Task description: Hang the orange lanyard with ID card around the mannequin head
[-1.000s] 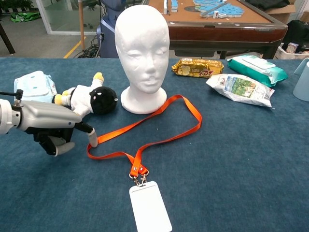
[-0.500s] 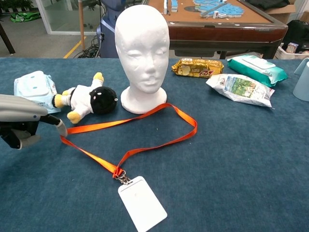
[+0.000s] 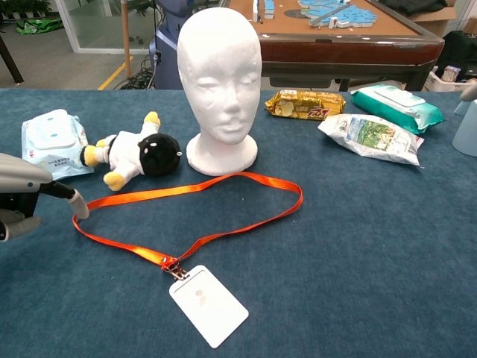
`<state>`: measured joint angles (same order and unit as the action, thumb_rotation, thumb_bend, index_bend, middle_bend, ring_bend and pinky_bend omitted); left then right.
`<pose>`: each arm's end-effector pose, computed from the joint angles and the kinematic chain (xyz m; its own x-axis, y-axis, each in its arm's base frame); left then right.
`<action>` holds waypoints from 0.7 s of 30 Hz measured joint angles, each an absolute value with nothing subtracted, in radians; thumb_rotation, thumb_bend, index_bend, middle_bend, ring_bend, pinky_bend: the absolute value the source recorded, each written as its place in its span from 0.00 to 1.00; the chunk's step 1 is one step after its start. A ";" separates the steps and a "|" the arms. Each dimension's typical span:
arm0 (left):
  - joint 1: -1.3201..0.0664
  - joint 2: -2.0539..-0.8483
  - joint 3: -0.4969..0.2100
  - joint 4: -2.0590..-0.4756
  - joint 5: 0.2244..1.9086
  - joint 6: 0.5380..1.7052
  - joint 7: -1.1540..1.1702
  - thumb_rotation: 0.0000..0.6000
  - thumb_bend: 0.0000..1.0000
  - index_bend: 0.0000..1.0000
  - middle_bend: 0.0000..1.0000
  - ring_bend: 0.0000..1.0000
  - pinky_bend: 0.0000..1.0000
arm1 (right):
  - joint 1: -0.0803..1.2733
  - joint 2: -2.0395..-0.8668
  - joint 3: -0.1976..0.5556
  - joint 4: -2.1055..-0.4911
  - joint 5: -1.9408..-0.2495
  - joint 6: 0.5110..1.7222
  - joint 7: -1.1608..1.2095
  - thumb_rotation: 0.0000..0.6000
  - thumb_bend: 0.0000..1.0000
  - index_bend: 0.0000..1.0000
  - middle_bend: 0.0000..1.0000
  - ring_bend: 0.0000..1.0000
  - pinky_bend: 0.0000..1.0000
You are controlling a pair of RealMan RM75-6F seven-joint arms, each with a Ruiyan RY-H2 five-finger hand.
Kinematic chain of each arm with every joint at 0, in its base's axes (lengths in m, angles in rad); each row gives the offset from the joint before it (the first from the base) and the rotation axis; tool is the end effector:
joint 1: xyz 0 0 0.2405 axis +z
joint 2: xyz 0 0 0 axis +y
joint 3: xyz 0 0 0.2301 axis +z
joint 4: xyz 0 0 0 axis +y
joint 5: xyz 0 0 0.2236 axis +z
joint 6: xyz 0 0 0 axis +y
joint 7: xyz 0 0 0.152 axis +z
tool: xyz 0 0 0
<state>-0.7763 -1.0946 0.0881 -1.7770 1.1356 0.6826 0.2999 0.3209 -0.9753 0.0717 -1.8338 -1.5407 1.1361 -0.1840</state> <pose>-0.2012 0.2767 0.0220 0.6522 0.5435 0.5284 0.7580 -0.4704 -0.4517 -0.2183 -0.2384 0.1078 0.5553 -0.1879 0.8102 -0.8131 -0.3274 0.4814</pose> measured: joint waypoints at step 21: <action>-0.742 -1.061 0.051 -1.830 1.213 0.750 0.224 1.00 0.60 0.20 0.98 0.98 0.86 | 0.729 -1.109 0.111 -1.875 -1.254 0.607 -0.309 1.00 0.78 0.17 1.00 1.00 1.00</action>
<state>-0.7420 -1.0607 0.0514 -1.8299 1.2128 0.7500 0.2238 0.7287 -1.1093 0.1112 -1.8749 -1.2536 0.6074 -0.3086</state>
